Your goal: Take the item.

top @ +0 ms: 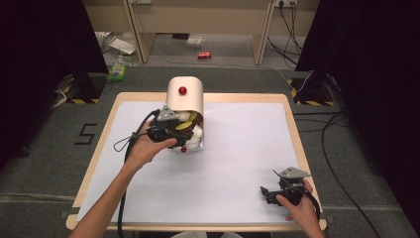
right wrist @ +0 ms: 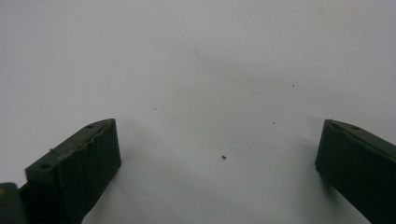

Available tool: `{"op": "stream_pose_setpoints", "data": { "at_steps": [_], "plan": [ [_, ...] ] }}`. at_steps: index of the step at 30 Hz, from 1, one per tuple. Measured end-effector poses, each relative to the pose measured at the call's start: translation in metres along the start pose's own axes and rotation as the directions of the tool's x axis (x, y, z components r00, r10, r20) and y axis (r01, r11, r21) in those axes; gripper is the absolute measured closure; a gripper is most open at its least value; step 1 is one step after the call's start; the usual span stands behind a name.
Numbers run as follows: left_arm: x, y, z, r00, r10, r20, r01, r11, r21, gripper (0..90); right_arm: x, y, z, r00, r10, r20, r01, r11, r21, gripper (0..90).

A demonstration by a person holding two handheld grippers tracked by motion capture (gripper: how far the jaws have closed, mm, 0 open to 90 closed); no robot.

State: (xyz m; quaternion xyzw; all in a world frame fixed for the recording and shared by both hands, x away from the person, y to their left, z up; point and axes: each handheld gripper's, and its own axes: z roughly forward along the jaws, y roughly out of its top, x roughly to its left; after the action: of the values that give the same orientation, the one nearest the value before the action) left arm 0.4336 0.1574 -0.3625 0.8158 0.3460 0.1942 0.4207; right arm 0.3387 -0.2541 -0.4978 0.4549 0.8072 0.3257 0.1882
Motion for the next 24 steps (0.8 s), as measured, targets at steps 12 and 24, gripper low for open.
{"op": "stream_pose_setpoints", "data": {
  "at_steps": [12, 24],
  "plan": [
    [0.0002, 0.001, -0.0009, 0.9988, -0.009, 0.048, 0.011, 0.9996, -0.024, 50.5, 0.0, 0.0, 0.0, 1.0, 0.001, 0.0, -0.001, 1.0, 0.001, 0.5],
    [-0.0007, 0.003, -0.0087, 0.9995, 0.022, 0.024, -0.021, 0.9987, -0.046, 53.2, 0.0, 0.0, 0.0, 1.0, 0.001, -0.001, -0.001, 1.0, 0.001, 0.5]
  ]
}}
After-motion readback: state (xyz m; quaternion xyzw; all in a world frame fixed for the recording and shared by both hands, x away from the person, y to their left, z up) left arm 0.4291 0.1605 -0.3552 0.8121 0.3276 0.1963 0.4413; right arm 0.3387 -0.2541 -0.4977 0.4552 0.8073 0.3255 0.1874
